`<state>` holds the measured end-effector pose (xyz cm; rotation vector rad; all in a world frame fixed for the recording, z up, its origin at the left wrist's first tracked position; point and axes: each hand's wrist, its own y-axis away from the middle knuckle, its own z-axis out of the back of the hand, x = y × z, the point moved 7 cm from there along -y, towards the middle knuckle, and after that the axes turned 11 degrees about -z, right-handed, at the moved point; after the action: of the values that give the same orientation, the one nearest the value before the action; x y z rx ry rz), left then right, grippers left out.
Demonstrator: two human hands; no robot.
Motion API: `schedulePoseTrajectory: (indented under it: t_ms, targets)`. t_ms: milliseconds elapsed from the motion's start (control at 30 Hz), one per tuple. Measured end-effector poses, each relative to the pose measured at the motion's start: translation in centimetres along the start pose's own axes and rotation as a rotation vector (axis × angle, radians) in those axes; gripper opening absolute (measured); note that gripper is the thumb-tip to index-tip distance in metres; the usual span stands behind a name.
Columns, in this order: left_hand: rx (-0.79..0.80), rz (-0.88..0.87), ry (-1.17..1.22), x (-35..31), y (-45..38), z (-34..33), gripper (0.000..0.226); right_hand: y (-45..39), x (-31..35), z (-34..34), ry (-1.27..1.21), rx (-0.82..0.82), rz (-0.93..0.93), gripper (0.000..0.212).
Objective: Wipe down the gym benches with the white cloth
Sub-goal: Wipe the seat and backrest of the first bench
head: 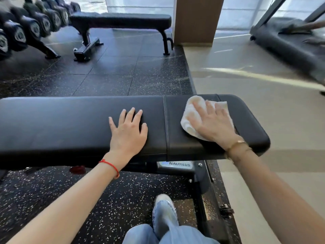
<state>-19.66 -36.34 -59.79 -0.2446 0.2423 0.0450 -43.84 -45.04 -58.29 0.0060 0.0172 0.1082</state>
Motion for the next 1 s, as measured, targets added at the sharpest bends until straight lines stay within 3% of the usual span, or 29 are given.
schedulePoseTrajectory:
  t_ms: [133, 267, 367, 433, 567, 767, 900, 1000]
  targets:
    - [-0.046, 0.007, 0.013, -0.3, 0.0, 0.1, 0.053, 0.8, 5.6, -0.2, -0.067, -0.01, 0.132, 0.064]
    - [-0.067, -0.005, 0.015, -0.1, 0.2, 0.4, 0.052, 5.4, 4.2, -0.6, -0.049, -0.048, 0.213, 0.07]
    - [-0.078, -0.004, 0.021, -0.1, 0.3, 0.7, 0.052, 5.8, -0.9, -1.0, 0.038, -0.039, 0.085, 0.079]
    - [-0.077, -0.003, 0.024, -0.2, 0.3, 0.7, 0.052, 4.0, -3.6, -0.9, 0.076, -0.026, -0.019, 0.073]
    - [-0.067, 0.004, 0.034, -0.3, 0.2, 0.6, 0.052, -0.7, -2.2, -0.3, -0.096, 0.03, -0.1, 0.061]
    - [-0.084, 0.005, 0.03, -0.4, 0.2, 0.7, 0.052, 1.0, 5.2, -0.3, -0.081, 0.016, 0.215, 0.067]
    - [-0.09, -0.003, 0.026, -0.1, 0.3, 0.7, 0.052, 7.4, 3.1, -0.3, -0.042, -0.134, 0.433, 0.068]
    - [-0.082, 0.001, 0.037, 0.0, 0.2, 0.6, 0.052, 9.3, 0.1, -0.9, 0.048, -0.227, 0.446, 0.072]
